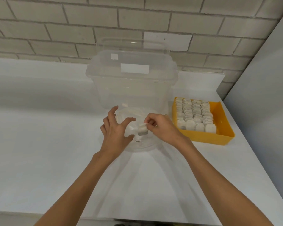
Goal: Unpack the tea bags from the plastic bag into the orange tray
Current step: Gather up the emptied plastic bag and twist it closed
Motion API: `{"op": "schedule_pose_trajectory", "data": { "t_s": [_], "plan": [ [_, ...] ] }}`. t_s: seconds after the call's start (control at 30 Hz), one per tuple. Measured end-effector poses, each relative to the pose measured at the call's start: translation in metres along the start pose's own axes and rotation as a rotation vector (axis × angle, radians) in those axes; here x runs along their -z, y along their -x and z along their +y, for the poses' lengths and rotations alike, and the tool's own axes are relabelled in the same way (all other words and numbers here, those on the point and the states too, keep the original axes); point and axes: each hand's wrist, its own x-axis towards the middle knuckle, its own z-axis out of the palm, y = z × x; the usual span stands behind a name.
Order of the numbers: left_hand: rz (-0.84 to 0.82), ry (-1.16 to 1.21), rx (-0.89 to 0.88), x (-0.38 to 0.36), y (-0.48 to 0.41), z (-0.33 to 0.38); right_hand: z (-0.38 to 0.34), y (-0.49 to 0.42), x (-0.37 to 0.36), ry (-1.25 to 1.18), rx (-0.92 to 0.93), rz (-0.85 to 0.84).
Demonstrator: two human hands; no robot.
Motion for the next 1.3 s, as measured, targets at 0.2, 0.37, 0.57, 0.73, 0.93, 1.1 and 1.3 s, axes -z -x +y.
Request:
{"op": "schedule_pose_trajectory", "data": {
  "t_s": [0.2,0.37,0.57,0.73,0.93,1.1,1.3],
  "plan": [
    [-0.044,0.449,-0.067,0.017,-0.018,0.027,-0.009,-0.003,0.034,-0.196,0.026,0.053],
    [-0.201,0.616,-0.023,0.009,-0.037,0.055,-0.016,0.005,0.066,-0.273,0.031,0.103],
    [-0.297,0.767,-0.024,-0.019,-0.054,0.087,0.006,0.018,0.102,-0.22,-0.029,0.153],
    [-0.362,0.814,-0.056,-0.04,-0.067,0.128,0.036,0.028,0.137,-0.118,-0.051,0.175],
    [-0.437,0.779,-0.139,-0.061,-0.087,0.169,0.065,0.034,0.174,-0.046,-0.073,0.227],
    [-0.553,0.586,-0.197,-0.083,-0.095,0.182,0.096,0.04,0.184,0.012,-0.167,0.167],
    [-0.566,0.5,-0.223,-0.098,-0.094,0.18,0.119,0.044,0.175,0.103,-0.306,-0.001]
  ]
}}
